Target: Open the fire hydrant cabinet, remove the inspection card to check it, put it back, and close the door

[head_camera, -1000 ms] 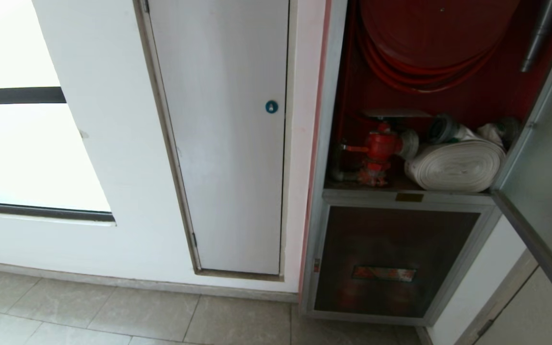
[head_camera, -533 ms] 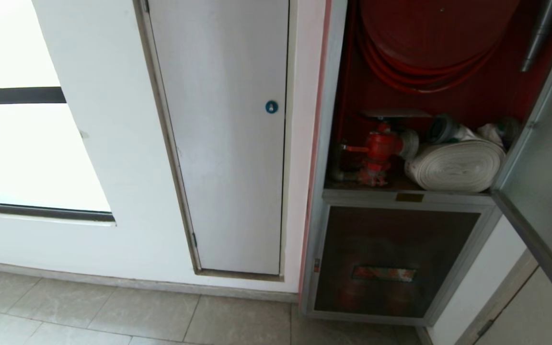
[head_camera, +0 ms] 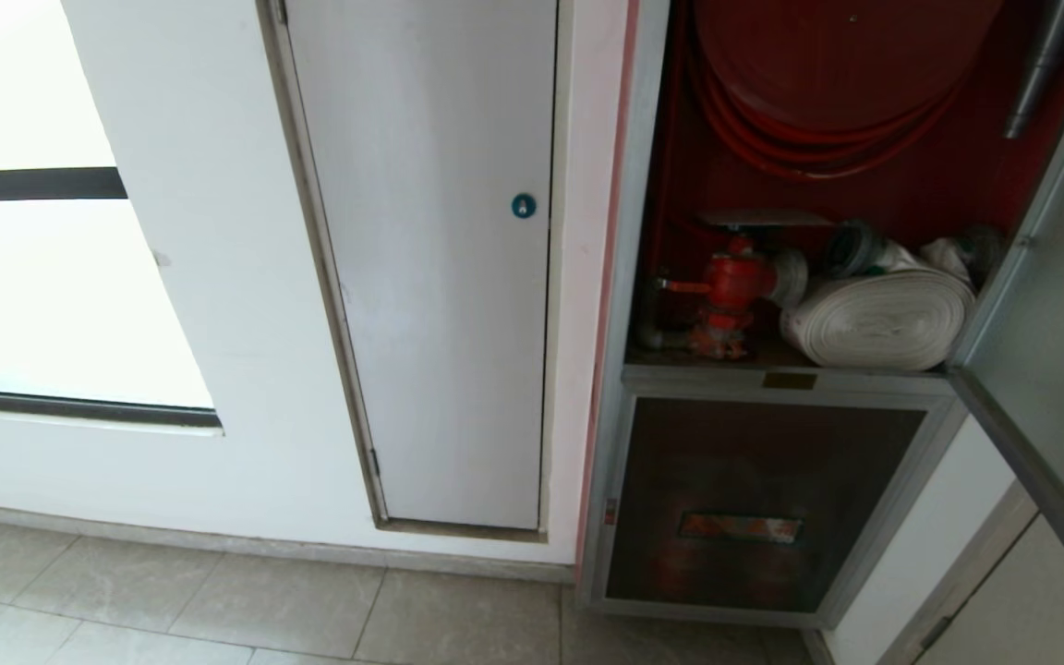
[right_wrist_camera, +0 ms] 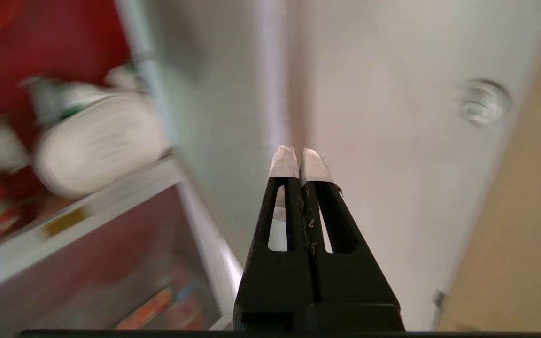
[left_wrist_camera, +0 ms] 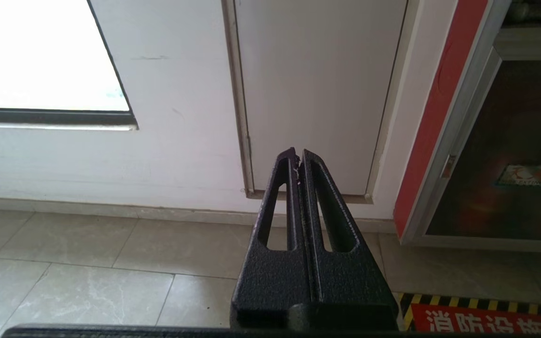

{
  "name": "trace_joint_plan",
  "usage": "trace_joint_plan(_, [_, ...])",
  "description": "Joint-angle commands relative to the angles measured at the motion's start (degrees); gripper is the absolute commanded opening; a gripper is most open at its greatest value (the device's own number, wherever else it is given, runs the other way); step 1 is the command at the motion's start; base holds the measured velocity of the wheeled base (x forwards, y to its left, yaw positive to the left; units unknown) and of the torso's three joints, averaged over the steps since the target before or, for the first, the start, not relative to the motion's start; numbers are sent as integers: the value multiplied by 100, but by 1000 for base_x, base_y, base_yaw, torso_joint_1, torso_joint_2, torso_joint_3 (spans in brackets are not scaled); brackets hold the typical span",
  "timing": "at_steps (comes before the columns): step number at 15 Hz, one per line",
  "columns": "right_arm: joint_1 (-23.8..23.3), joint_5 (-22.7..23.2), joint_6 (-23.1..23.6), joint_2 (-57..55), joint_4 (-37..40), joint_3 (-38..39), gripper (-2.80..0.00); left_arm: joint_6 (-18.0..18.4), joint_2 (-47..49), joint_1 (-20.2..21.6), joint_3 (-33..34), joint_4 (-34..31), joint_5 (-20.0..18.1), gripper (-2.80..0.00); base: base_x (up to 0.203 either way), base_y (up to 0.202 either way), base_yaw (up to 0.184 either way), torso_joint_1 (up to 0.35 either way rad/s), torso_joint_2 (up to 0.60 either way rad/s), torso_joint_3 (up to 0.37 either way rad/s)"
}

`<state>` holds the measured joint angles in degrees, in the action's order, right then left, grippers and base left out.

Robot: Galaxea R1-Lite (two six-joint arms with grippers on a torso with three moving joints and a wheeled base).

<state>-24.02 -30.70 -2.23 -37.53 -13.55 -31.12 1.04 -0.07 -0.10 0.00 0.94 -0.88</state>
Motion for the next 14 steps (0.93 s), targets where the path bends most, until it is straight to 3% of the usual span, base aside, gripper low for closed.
trace_joint_plan(1, [-424,2,-59,-196,-247,118,-280,2,6,1,35,3,0,-280,0,0,0,0,0,0])
trace_joint_plan(7, [-1269,324,-649,-657,-983,329,-280,2,7,1,35,3,0,-280,0,0,0,0,0,0])
trace_joint_plan(14, [-2417,1088,-1255,-1479,-2030,378,-280,2,6,1,35,3,0,-280,0,0,0,0,0,0])
